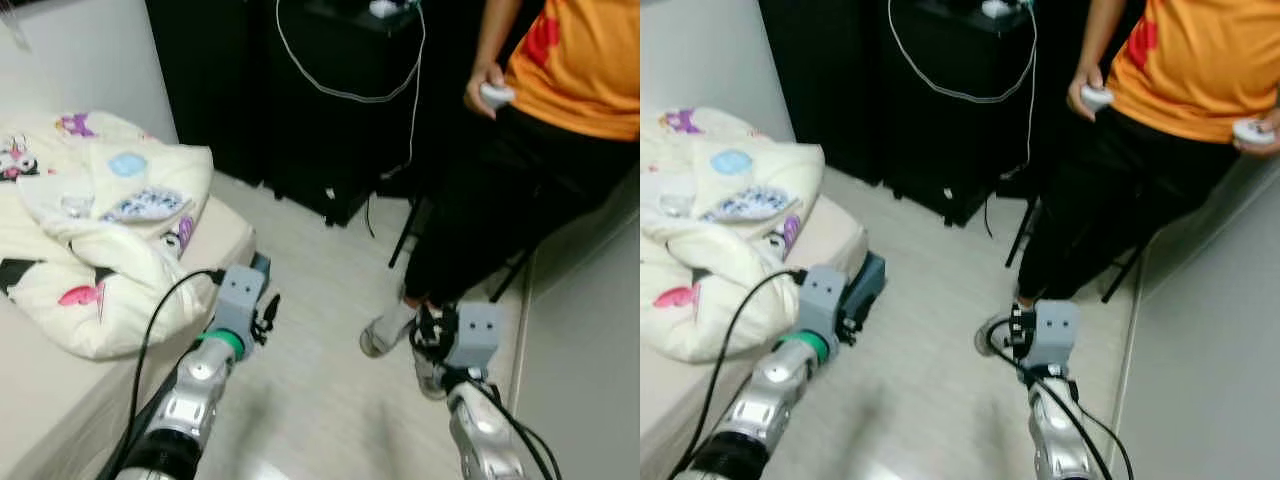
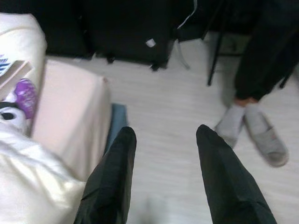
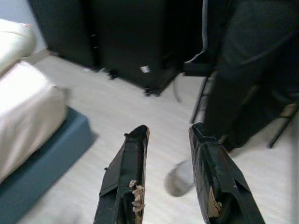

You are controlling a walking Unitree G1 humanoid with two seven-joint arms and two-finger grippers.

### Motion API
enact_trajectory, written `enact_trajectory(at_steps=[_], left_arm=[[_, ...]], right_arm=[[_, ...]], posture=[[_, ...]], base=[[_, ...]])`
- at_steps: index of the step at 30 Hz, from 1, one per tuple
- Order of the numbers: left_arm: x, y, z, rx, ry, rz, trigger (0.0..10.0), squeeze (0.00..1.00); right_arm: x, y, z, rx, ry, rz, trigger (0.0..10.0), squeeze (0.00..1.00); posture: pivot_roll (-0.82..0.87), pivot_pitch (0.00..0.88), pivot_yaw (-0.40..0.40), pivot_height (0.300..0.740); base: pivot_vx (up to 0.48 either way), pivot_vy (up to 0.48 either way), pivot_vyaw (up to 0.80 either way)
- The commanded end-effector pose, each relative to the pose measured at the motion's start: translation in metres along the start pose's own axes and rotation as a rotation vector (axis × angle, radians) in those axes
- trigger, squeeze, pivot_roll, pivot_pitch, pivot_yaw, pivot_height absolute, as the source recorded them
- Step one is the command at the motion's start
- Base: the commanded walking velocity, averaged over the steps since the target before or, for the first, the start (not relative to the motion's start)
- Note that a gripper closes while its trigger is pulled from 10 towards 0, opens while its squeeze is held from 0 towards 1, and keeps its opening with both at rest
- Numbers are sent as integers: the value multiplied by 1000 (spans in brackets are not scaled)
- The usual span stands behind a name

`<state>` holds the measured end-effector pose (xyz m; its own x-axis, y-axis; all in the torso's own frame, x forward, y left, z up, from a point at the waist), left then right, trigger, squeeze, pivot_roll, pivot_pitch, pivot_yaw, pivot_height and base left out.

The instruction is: Clean up the room

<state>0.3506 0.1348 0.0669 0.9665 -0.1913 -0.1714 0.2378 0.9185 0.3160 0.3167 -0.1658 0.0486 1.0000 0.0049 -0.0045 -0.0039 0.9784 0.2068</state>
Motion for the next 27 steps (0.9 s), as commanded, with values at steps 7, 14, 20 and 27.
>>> enact_trajectory(at_steps=[7, 14, 20, 27], left_arm=[[-2, -7, -8, 1, 25, -20, 10000, 0], [-4, -8, -10, -30, 33, -16, 10000, 0], [-5, -14, -15, -84, 65, -56, 10000, 0], [-7, -14, -17, -70, 66, -53, 10000, 0]], right_arm=[[-4, -6, -5, 1, 25, -18, 10000, 0], [-5, -6, -7, -10, 36, -14, 10000, 0], [-5, -6, -8, -18, 42, -10, 10000, 0], [-5, -6, -9, -28, 50, -5, 10000, 0]], posture=[[20, 85, 6, 740], [20, 85, 6, 740], [20, 85, 6, 740], [19, 85, 7, 740]], base=[[422, 0, 0], [195, 0, 0], [0, 0, 0], [0, 0, 571]])
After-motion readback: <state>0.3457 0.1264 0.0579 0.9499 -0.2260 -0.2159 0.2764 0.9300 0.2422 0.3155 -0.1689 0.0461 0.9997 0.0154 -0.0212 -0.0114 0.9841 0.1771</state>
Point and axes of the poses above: a point about 5 cm out from each wrist's last joint towards the gripper, its own x axis pointing out of the wrist towards the gripper, its own z axis along the axis of the wrist's last joint, y = z × x, the point moved 3 cm from there along x, pointing out of the wrist towards the gripper, and after that the axes turned 10 degrees about x, right-handed, at the moved point
